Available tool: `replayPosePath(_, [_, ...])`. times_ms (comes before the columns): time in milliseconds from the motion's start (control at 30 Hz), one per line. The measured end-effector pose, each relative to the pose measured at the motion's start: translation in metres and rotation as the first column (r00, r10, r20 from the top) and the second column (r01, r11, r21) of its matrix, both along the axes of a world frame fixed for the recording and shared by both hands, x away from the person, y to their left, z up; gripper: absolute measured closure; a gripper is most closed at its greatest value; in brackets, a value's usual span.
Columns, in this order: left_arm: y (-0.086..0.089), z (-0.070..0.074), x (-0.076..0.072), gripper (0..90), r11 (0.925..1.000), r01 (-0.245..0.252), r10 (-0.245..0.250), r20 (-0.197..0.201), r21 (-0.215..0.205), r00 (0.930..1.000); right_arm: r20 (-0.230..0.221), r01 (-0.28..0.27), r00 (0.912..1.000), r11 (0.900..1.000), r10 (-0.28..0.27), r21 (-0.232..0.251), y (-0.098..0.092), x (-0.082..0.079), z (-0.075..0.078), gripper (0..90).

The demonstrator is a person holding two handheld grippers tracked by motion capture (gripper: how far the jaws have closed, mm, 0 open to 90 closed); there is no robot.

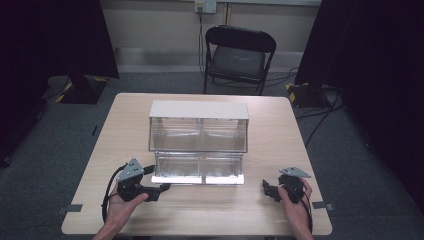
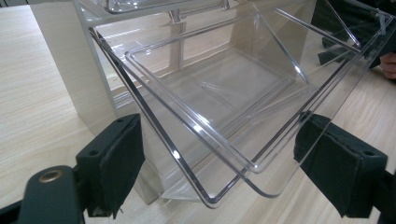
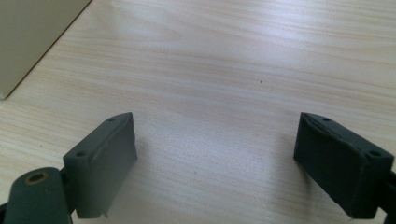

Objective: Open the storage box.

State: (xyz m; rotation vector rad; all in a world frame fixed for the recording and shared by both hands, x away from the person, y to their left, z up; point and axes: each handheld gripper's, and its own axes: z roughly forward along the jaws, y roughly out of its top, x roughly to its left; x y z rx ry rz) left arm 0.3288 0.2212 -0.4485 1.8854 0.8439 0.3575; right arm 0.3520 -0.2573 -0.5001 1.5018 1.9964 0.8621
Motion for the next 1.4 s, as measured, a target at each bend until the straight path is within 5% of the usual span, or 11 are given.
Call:
replayPosePath(767, [-0.0014, 0.0028, 0.0008, 15.2, 0.9996, 0.005, -0.005, 0.009, 0.026, 0.9999, 0.001, -0.001, 1.0000, 1.000, 0.001, 0.001, 0.0001, 0.0002, -0.0001, 12.1])
replayPosePath(1400, [-0.0025, 0.0057, 0.0000, 14.3, 1.0000, -0.006, 0.006, 0.008, 0.001, 1.0000, 0.001, -0.001, 1.0000, 1.000, 0.001, 0.001, 0.0001, 0.0002, -0.0001, 12.1])
